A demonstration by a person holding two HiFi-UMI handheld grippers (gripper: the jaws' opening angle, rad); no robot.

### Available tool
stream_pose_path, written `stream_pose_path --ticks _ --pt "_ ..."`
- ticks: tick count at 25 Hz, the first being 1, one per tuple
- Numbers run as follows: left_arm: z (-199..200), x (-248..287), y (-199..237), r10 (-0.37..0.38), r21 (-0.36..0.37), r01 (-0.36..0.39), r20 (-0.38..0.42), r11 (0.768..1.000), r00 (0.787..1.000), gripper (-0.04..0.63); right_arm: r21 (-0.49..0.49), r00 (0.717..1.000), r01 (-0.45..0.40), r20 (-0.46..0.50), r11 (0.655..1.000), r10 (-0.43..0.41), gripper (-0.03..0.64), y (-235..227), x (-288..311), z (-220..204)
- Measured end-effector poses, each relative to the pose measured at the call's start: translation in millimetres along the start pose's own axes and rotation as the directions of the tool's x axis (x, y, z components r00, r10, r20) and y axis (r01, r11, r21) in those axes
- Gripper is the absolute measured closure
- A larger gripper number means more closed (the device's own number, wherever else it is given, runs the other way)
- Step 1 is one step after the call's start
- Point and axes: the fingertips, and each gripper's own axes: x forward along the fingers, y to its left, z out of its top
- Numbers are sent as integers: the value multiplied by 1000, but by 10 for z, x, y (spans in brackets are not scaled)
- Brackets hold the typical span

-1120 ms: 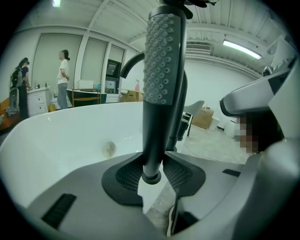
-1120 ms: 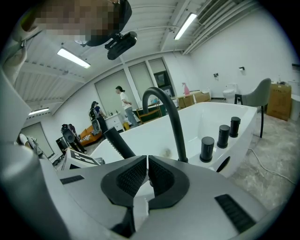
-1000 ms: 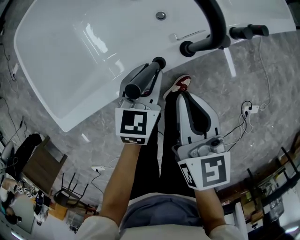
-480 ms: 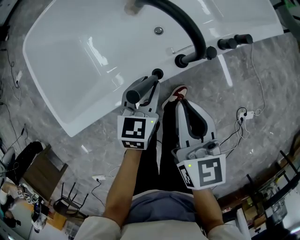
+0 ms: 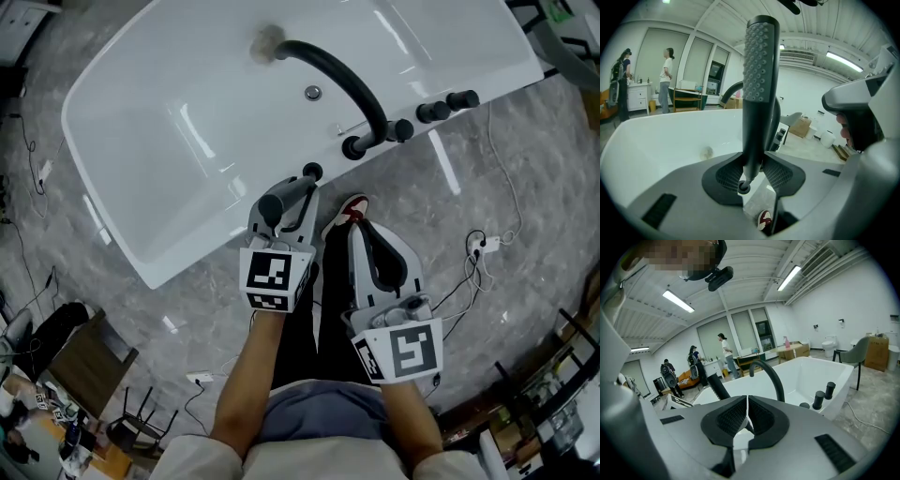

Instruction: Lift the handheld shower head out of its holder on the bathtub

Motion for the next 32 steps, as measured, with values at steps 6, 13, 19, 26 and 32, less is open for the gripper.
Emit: stream_pose_path --ticks 6,13,19,26,32 --pt "127 -145 -4 -6 -19 6 10 1000 1000 457 -9 1000 -15 5 1000 15 595 105 -95 128" --pt "214 -387 -84 -25 3 25 -3 1000 1000 457 -32 999 -33 28 999 34 595 256 -260 356" --pt "314 -572 -164 -39 19 39 -13 999 999 457 -56 998 -37 56 998 40 595 344 -494 598" --pt "582 -807 -234 -53 35 52 19 998 998 457 -77 996 -20 90 997 26 595 494 -799 827" --pt "768 -1012 -342 -68 39 67 29 997 997 457 -92 993 9 120 996 2 595 527 -1003 1021"
